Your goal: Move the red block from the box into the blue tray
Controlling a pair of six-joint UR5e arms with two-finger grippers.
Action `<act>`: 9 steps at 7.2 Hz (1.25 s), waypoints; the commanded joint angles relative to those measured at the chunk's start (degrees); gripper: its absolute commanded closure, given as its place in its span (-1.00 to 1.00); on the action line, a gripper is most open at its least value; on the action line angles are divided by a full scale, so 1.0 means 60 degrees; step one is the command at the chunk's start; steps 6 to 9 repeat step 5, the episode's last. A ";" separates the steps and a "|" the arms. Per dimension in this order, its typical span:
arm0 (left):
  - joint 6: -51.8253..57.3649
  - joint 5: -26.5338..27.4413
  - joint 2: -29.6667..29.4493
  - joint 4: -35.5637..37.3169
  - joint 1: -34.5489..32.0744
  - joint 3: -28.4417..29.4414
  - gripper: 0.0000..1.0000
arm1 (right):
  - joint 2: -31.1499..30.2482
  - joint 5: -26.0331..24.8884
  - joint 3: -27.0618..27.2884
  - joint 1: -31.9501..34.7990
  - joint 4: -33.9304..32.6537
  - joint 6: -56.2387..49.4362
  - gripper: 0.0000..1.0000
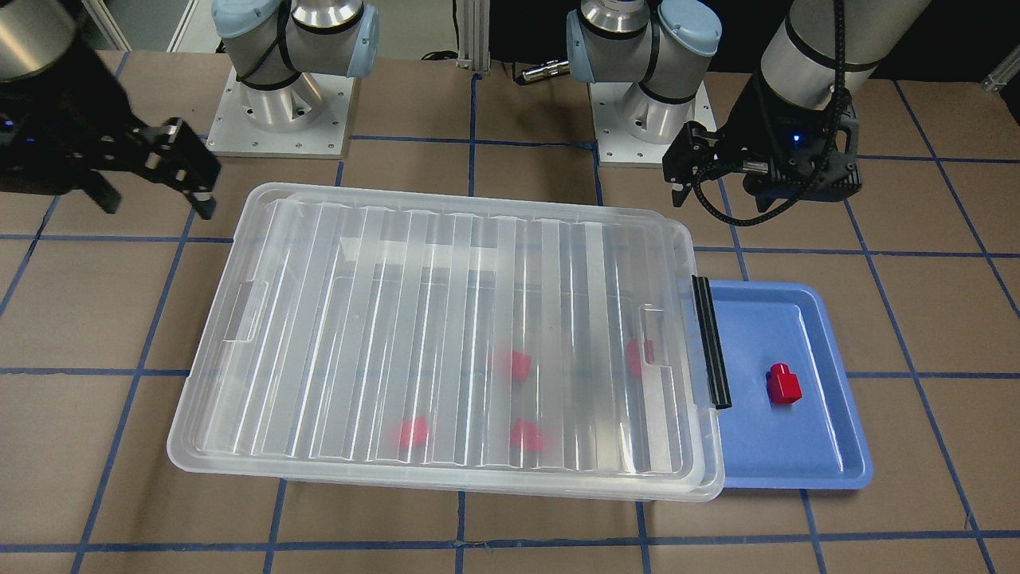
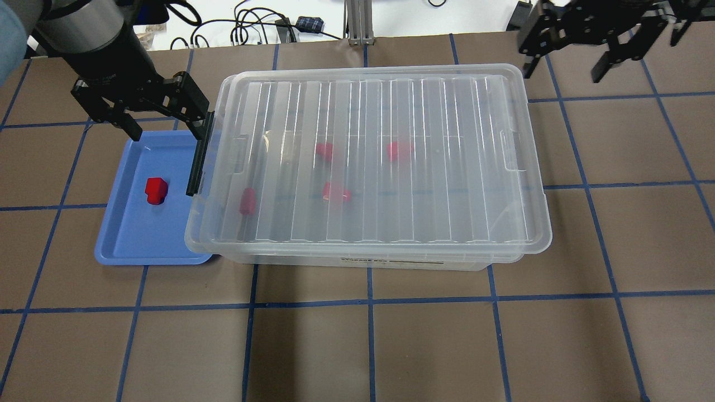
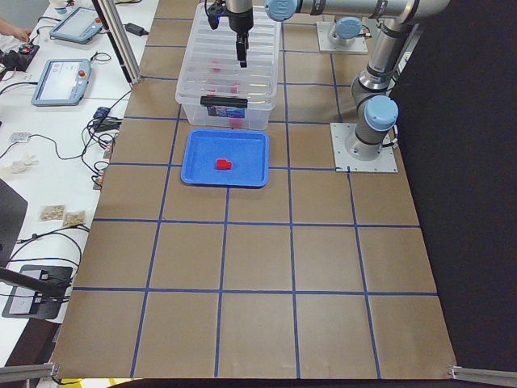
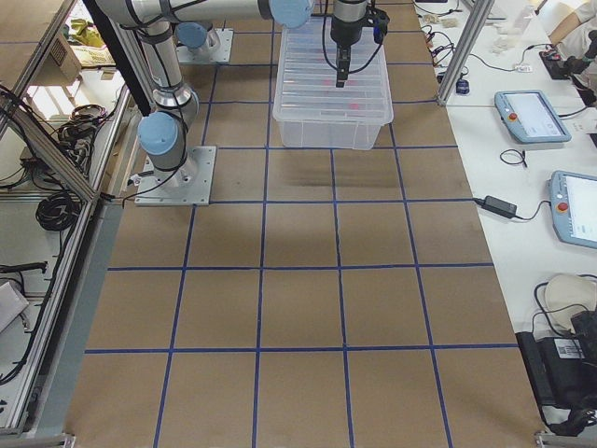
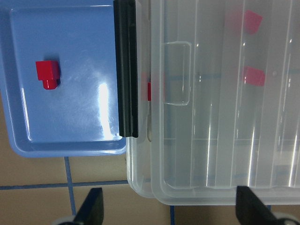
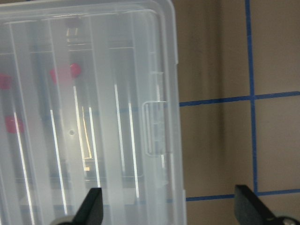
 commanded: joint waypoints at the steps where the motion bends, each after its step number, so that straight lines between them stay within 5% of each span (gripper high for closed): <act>1: 0.0000 0.0037 -0.0003 -0.0014 -0.0005 -0.0006 -1.00 | 0.0195 -0.0156 -0.0009 0.1159 -0.0487 0.1070 -1.00; 9: 0.0000 0.0052 -0.0003 -0.0014 0.0009 -0.0006 -1.00 | 0.0239 -0.0275 0.0020 0.1191 -0.0503 0.0910 -1.00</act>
